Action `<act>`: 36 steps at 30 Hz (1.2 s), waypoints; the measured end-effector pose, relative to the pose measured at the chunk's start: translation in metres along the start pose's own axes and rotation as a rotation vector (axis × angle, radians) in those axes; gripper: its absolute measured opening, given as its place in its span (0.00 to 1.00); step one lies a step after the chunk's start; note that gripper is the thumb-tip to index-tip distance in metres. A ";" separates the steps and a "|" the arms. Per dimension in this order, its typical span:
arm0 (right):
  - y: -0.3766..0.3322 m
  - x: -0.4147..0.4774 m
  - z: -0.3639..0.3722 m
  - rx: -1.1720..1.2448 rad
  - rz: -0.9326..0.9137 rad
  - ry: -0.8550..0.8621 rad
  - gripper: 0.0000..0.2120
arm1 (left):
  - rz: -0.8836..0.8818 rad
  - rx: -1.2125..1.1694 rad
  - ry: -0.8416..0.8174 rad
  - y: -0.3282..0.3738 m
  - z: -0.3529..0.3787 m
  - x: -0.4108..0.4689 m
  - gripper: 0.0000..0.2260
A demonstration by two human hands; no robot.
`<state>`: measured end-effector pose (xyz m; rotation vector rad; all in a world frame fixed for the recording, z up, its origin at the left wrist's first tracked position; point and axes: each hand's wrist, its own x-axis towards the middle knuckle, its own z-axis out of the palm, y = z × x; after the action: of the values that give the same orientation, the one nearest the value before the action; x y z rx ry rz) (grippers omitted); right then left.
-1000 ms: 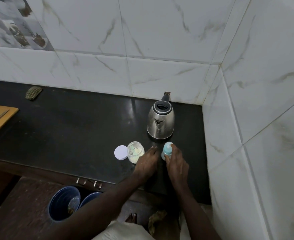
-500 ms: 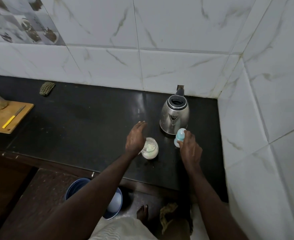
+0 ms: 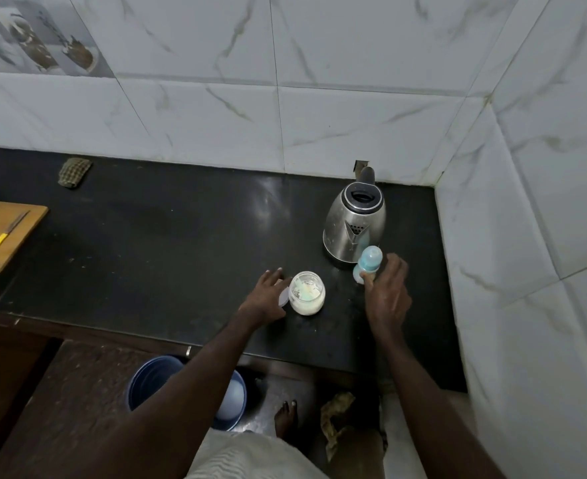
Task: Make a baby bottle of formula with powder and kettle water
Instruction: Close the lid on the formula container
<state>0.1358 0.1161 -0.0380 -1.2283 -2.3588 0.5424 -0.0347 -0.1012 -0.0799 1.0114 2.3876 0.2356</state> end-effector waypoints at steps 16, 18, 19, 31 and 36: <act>-0.030 -0.057 0.037 0.510 -0.064 -0.566 0.51 | -0.173 -0.493 0.476 0.019 -0.042 -0.009 0.31; -0.030 -0.055 0.039 0.497 -0.107 -0.626 0.54 | -0.104 -0.548 0.497 0.031 -0.049 -0.015 0.29; -0.030 -0.055 0.039 0.502 -0.112 -0.639 0.54 | -0.049 -0.546 0.483 0.036 -0.050 -0.019 0.29; -0.029 -0.077 0.018 0.545 0.031 -0.581 0.46 | 0.207 -0.380 0.379 0.062 -0.007 -0.045 0.34; -0.029 -0.076 0.011 0.487 0.001 -0.564 0.41 | 0.155 -0.450 0.308 0.060 -0.004 -0.046 0.43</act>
<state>0.1500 0.0362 -0.0459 -0.9274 -2.4170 1.5237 0.0270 -0.0914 -0.0368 0.9940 2.3547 0.9995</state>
